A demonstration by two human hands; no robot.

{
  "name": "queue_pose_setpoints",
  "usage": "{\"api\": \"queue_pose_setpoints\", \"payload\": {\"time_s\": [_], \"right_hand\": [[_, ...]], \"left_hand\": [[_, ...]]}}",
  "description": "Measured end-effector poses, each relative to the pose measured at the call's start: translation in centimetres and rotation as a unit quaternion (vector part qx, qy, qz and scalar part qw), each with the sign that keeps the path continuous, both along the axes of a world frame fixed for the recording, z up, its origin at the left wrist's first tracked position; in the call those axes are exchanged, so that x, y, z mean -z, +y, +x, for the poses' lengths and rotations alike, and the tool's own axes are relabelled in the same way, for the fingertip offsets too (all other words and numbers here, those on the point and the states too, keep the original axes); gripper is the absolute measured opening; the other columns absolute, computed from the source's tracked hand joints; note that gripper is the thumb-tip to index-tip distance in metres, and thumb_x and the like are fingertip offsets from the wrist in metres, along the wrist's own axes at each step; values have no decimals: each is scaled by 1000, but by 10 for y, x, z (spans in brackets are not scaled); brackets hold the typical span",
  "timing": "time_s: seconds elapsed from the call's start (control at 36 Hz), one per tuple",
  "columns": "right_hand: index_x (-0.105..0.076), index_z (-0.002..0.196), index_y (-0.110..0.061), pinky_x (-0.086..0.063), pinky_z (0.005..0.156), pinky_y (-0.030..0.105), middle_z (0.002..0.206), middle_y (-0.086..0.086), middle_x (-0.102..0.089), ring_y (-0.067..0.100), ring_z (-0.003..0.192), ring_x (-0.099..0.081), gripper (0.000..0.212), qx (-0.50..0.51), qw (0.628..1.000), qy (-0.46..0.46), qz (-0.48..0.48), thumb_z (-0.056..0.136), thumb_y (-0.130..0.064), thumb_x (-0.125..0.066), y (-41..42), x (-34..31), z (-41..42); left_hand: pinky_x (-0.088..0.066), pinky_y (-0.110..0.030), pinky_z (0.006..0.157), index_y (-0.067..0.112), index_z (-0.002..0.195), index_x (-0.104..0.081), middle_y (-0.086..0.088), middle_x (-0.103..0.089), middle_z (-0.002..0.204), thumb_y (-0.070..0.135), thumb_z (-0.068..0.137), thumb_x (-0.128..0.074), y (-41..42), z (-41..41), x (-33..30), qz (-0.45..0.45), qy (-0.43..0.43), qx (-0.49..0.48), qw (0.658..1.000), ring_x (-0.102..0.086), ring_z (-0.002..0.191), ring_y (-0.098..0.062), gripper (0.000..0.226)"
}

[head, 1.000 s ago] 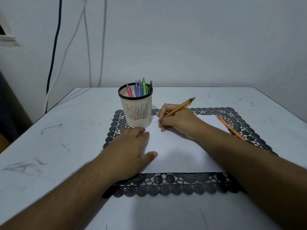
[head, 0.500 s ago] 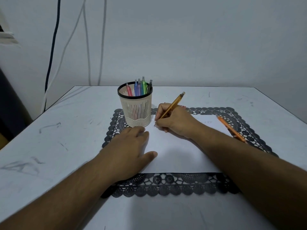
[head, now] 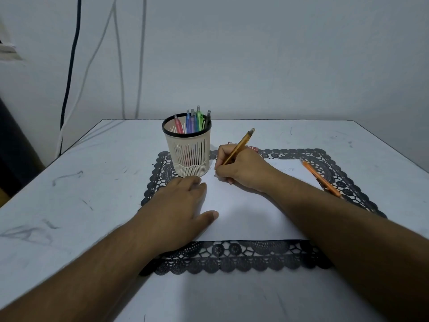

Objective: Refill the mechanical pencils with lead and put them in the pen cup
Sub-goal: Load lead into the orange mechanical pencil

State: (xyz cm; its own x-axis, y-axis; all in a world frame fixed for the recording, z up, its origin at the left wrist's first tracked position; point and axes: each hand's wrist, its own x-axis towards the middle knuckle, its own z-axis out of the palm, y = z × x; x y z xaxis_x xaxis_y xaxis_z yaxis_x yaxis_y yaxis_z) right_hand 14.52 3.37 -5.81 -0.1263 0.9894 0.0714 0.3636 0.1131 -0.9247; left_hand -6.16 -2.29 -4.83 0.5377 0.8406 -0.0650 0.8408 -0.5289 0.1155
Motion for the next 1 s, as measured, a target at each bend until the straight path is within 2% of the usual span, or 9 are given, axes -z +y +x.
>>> {"api": "queue_pose_setpoints", "payload": {"time_s": [0.22, 0.5, 0.61, 0.75, 1.0], "right_hand": [[-70, 85, -9, -54, 64, 30, 76, 12, -70, 21, 65, -64, 14, -4, 1000, 6, 2, 86, 4, -71, 0, 1, -1], [-69, 81, -6, -54, 64, 30, 76, 15, -67, 23, 64, -61, 13, -9, 1000, 14, -1, 84, 7, -70, -1, 0, -1], [-69, 78, -8, -51, 62, 31, 75, 16, -65, 26, 65, -59, 19, -19, 999, 42, -9, 84, 10, -68, -3, -2, 0], [-64, 77, -3, -44, 56, 34, 70, 18, -60, 24, 59, -54, 18, 4, 995, 100, -13, 84, 14, -64, -4, -3, 8], [-67, 79, -4, -52, 63, 27, 74, 14, -64, 23, 63, -58, 17, -2, 999, 48, -12, 85, 11, -68, -9, -6, 6]], "left_hand": [[-26, -37, 123, 27, 158, -29, 8, -20, 167, 68, 99, -37, 1, -2, 0, -1, -4, 3, 1000, -21, 151, -15, 72], [-26, -36, 122, 28, 158, -28, 9, -20, 167, 68, 99, -38, 0, -1, 0, -2, -3, -1, 1000, -21, 150, -14, 72], [-25, -36, 122, 27, 158, -27, 8, -20, 167, 68, 99, -37, -1, -1, -1, -1, -1, 1, 1000, -20, 151, -15, 72], [-24, -37, 124, 27, 159, -26, 8, -19, 168, 67, 99, -37, -1, -2, -1, -5, -6, 2, 1000, -19, 151, -15, 73], [-24, -37, 125, 27, 160, -26, 8, -19, 168, 67, 99, -37, -1, -2, -1, -5, -8, 3, 1000, -18, 152, -15, 74]]}}
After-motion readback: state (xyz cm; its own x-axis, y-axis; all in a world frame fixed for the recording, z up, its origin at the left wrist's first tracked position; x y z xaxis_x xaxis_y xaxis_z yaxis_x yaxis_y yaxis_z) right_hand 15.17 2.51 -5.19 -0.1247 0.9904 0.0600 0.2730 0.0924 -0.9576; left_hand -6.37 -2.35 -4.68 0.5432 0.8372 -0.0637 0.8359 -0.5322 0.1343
